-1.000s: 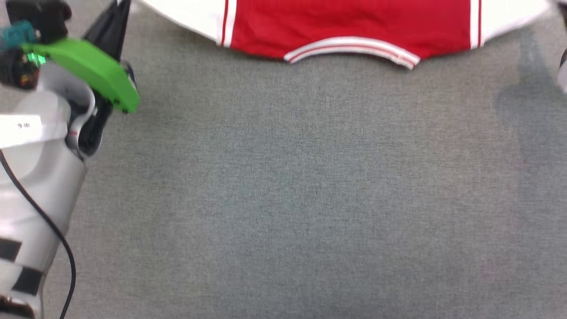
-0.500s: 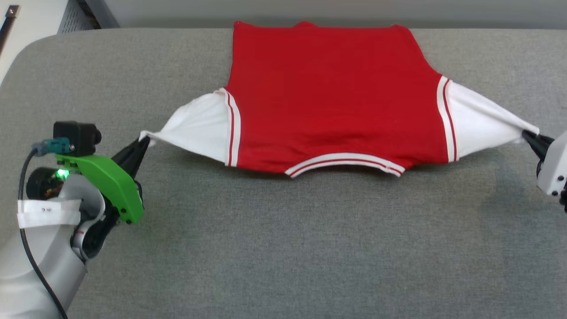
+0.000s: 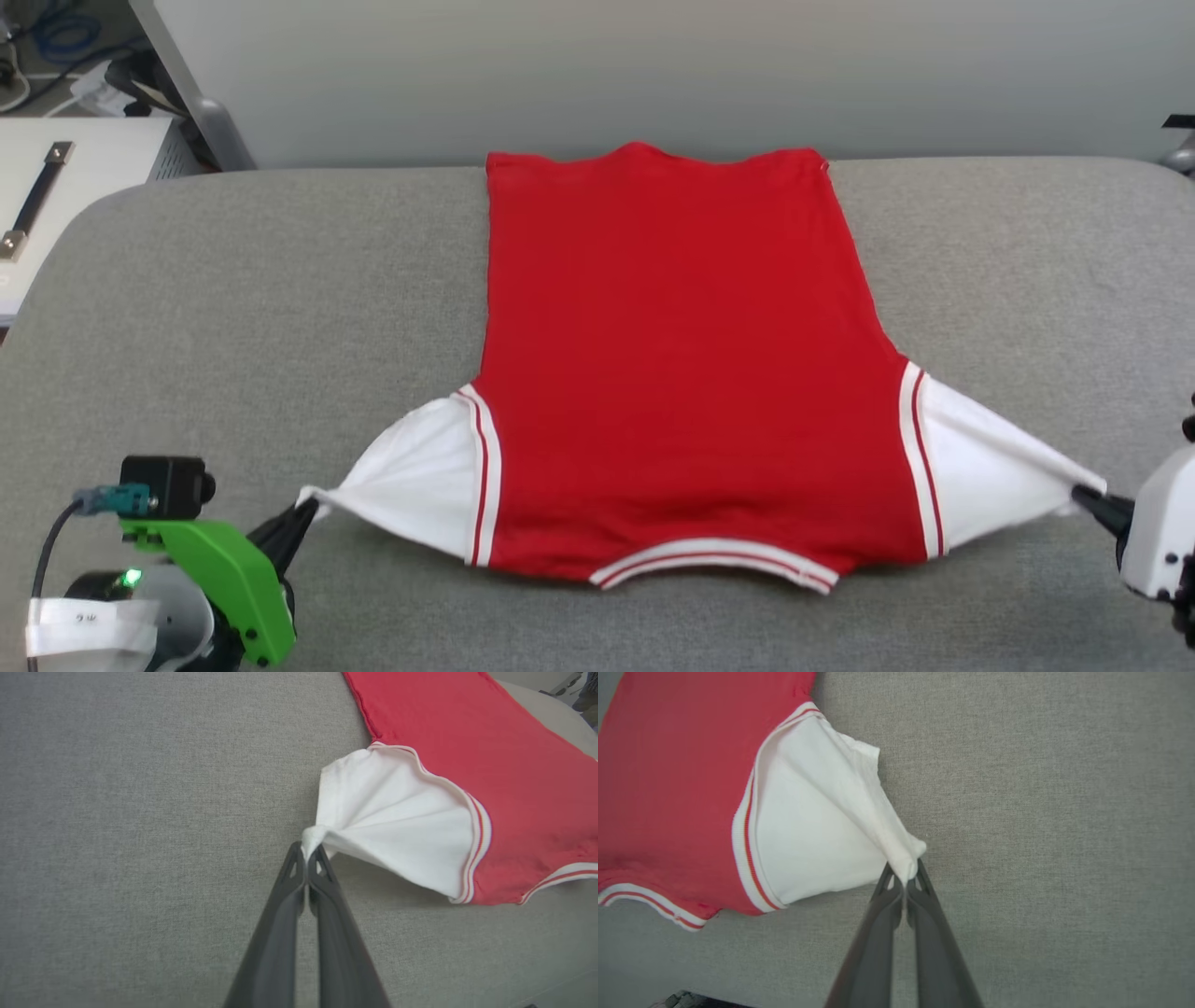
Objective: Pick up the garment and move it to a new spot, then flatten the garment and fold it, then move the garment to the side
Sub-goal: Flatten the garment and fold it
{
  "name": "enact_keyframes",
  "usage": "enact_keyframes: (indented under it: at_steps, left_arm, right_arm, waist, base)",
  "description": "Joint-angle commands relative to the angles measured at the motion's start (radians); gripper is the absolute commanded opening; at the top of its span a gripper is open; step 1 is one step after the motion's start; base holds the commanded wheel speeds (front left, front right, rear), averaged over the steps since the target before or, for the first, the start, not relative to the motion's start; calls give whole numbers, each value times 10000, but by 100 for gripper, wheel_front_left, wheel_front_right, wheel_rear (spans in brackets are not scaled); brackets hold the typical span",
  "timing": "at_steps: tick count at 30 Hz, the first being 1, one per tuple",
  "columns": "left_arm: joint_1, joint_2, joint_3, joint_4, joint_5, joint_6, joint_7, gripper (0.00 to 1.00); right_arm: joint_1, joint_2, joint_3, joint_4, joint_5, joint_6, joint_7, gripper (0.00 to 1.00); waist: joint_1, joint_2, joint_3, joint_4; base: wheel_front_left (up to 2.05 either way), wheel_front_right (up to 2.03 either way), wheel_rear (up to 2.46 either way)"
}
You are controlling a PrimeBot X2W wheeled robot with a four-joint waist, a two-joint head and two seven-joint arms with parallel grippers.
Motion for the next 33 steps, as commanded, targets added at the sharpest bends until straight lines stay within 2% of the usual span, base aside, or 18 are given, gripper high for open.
enact_keyframes:
  at_steps: [1,4,10,13,20,21,22,27,33]
  left_arm:
    - [385,276,86,-275,-211,156,118,0]
    - [897,540,73,-946,-594,319,549,0]
    - [1533,975,-145,-2276,-976,646,1364,0]
    - [1708,1020,-223,-2730,-1092,809,1570,0]
    - [1719,1040,-189,-3611,-1275,1296,1904,0]
    - [1684,1041,-175,-3785,-1286,1375,1952,0]
    - [1658,1064,-188,-3934,-1278,1434,2025,0]
    - [1475,1229,-318,-4909,-1226,1848,2595,0]
    - [1110,1338,-211,-6006,-1064,2388,2899,0]
  right_arm:
    - [444,114,-277,-317,-83,-17,350,0]
    - [1273,143,-565,-1119,-527,-17,936,0]
    - [2563,863,-1246,-2408,-876,-17,2000,0]
    - [2792,1156,-1526,-2689,-972,-17,2175,0]
    - [2558,1242,-1801,-3005,-1088,-17,2408,0]
    - [2478,1191,-1789,-3085,-1096,-17,2427,43]
    - [2416,1168,-1819,-3134,-1093,-17,2452,100]
    - [1664,1047,-1908,-3507,-767,-17,2740,100]
    - [-275,646,-1992,-3652,-603,-17,3261,100]
  waist:
    - [1,0,-254,-88]
    - [1,0,-334,-50]
    - [1,0,-365,-7]
    - [1,0,-286,3]
    - [1,0,74,64]
    - [1,0,151,94]
    - [1,0,239,122]
    - [1,0,931,363]
    - [1,0,2059,841]
  base:
    - [0,0,0]
    - [0,0,0]
    - [0,0,0]
    - [0,0,0]
    - [0,0,0]
    - [0,0,0]
    - [0,0,0]
    - [0,0,0]
    - [0,0,0]
